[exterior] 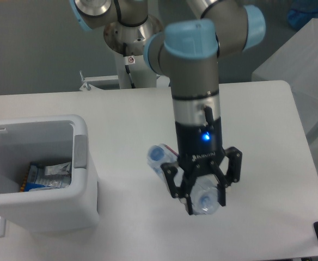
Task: Place the trash in the trash can
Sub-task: 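Lift the bottle and carry it over the trash bin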
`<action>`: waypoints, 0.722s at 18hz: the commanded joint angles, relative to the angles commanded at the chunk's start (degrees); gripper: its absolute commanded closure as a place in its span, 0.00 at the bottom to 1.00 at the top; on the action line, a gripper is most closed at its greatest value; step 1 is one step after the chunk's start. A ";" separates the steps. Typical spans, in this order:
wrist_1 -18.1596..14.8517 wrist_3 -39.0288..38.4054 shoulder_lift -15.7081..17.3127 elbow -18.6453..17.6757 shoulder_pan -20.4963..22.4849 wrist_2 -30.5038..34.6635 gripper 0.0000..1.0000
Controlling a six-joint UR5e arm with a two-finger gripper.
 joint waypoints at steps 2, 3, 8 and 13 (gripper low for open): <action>0.00 0.09 1.41 0.35 -0.62 -2.99 0.40; 0.00 0.00 1.68 0.53 -0.71 -4.65 0.40; 0.00 -0.79 3.35 0.44 -4.04 -7.22 0.40; 0.00 -0.97 4.23 0.00 -7.56 -7.31 0.40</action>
